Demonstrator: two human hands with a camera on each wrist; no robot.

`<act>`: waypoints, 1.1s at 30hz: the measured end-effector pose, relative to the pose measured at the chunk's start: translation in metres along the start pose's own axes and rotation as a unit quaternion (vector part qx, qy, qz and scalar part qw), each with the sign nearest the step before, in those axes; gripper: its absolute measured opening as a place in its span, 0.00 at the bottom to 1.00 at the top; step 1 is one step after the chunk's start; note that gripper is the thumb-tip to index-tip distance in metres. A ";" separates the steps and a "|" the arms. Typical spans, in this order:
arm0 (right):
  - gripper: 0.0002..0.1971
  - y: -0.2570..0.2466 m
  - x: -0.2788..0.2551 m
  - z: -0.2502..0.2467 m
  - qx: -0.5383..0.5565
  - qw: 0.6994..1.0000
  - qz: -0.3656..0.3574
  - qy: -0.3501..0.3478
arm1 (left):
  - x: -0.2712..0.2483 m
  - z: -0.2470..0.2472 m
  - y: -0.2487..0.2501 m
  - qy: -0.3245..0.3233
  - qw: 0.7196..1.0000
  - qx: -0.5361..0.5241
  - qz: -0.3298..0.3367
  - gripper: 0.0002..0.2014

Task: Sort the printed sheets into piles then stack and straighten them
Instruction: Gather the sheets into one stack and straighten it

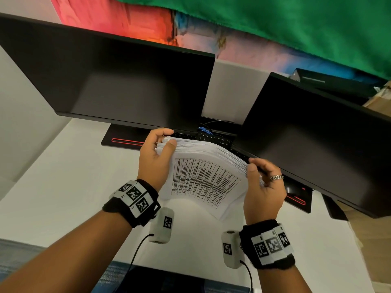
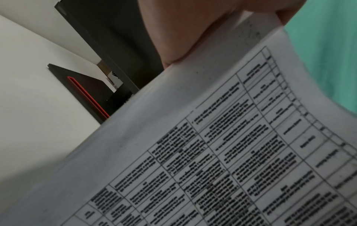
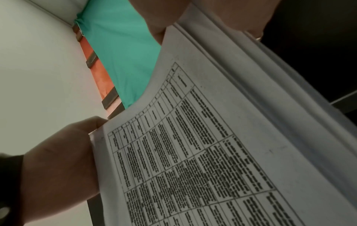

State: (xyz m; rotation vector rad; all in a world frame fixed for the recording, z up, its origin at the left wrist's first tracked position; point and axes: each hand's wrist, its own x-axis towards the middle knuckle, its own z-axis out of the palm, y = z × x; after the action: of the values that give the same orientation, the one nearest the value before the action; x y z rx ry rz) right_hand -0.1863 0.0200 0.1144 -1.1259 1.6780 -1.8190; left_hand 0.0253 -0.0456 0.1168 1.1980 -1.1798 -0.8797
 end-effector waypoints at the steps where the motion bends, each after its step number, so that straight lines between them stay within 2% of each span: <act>1: 0.07 0.000 0.001 0.000 -0.006 1.000 -0.001 0.000 | 0.001 0.001 -0.001 0.004 1.000 -0.011 -0.007 0.07; 5: 0.11 -0.002 0.002 -0.001 -0.029 0.999 0.003 -0.046 | 0.003 -0.001 0.001 -0.008 0.999 -0.026 -0.018 0.08; 9: 0.09 -0.001 0.002 -0.005 -0.054 0.997 0.013 -0.057 | 0.003 -0.006 0.001 -0.036 0.998 -0.037 -0.026 0.12; 12: 0.22 -0.003 -0.001 -0.007 -0.055 0.995 0.018 -0.085 | 0.006 -0.007 0.008 -0.064 0.998 -0.007 -0.014 0.21; 14: 0.27 -0.005 -0.003 -0.007 -0.070 0.993 0.008 -0.097 | 0.010 -0.005 0.014 -0.069 0.997 0.043 -0.004 0.18; 16: 0.28 -0.006 -0.004 -0.007 -0.073 0.993 0.008 -0.095 | 0.015 -0.003 0.015 -0.058 0.996 0.066 -0.005 0.09; 18: 0.28 -0.007 -0.004 -0.007 -0.074 0.993 0.013 -0.092 | 0.018 -0.004 0.015 -0.047 0.997 0.060 -0.006 0.06; 20: 0.26 -0.007 -0.004 -0.007 -0.071 0.993 0.013 -0.092 | 0.018 -0.005 0.016 -0.052 0.994 0.086 0.042 0.08; 23: 0.25 -0.003 -0.003 -0.008 -0.068 0.994 0.005 -0.089 | 0.018 -0.006 0.017 -0.092 0.978 0.141 0.125 0.04; 28: 0.24 -0.002 -0.004 -0.007 -0.054 0.994 0.003 -0.098 | 0.021 -0.005 0.019 -0.092 0.954 0.230 0.170 0.03; 33: 0.22 -0.002 -0.004 -0.006 -0.047 0.994 0.002 -0.094 | 0.024 -0.005 0.024 -0.107 0.939 0.263 0.196 0.02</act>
State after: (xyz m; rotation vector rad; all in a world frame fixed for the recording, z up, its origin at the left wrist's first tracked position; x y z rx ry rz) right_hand -0.1886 0.0275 0.1157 -1.2884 1.6674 -1.5903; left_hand 0.0334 -0.0629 0.1451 1.2339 -1.8359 -0.4025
